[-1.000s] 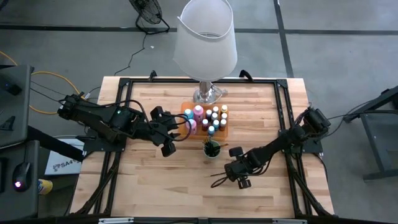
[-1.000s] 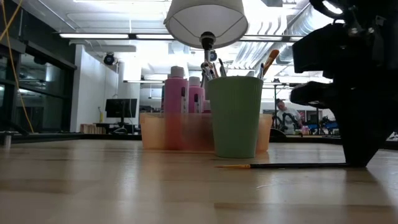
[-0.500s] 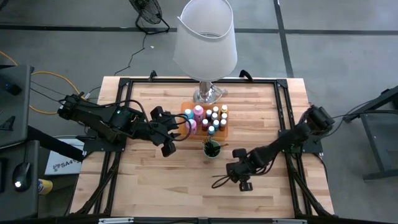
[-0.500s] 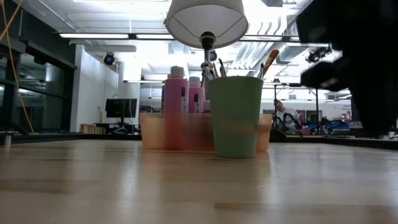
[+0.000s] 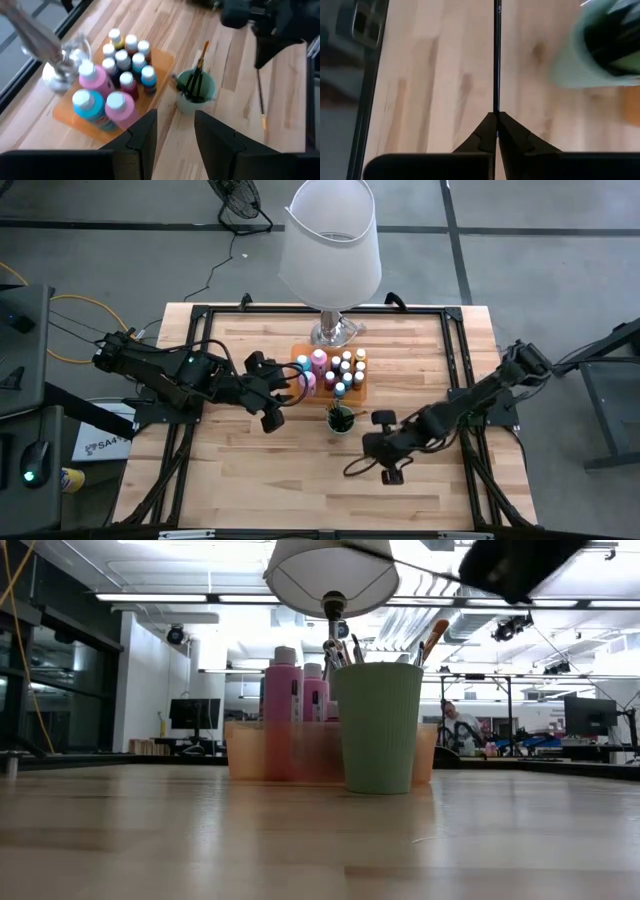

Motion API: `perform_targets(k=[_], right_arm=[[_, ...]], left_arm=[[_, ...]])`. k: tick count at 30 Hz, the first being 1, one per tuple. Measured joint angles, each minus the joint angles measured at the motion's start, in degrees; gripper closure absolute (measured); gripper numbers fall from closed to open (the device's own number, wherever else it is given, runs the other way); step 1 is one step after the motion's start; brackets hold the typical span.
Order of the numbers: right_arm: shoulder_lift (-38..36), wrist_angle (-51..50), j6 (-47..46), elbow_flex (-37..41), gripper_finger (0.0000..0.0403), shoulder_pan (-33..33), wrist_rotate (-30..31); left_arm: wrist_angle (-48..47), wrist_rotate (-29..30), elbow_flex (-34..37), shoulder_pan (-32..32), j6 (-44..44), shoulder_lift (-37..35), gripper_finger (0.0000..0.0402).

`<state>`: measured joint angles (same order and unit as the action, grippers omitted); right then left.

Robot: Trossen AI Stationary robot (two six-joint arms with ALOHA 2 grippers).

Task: Pick & Place Paint Supplies
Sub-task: Put the orange paintbrushes into the green cup

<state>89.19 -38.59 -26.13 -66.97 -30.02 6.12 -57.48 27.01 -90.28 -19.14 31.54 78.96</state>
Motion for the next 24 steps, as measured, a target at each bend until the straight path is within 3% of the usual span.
perform_targets(k=[9,14,19,24], right_arm=[[-11.6,1.7,-2.2,-0.1,0.0400,0.5,16.2],[-16.5,8.3,1.6,-0.1,0.0400,0.7,23.6],[-18.6,19.7,9.8,-0.2,0.0400,2.7,25.5],[-18.5,28.7,16.7,-0.2,0.0400,5.6,23.2]], left_arm=[[10.5,-0.8,0.0,0.0,-8.6,0.0,0.0273],[18.1,-1.1,0.0,0.0,-15.2,0.0,0.0273],[29.0,-2.3,0.0,0.0,-20.9,0.0,0.0273],[38.8,-2.3,0.0,0.0,-26.1,0.0,0.0273]])
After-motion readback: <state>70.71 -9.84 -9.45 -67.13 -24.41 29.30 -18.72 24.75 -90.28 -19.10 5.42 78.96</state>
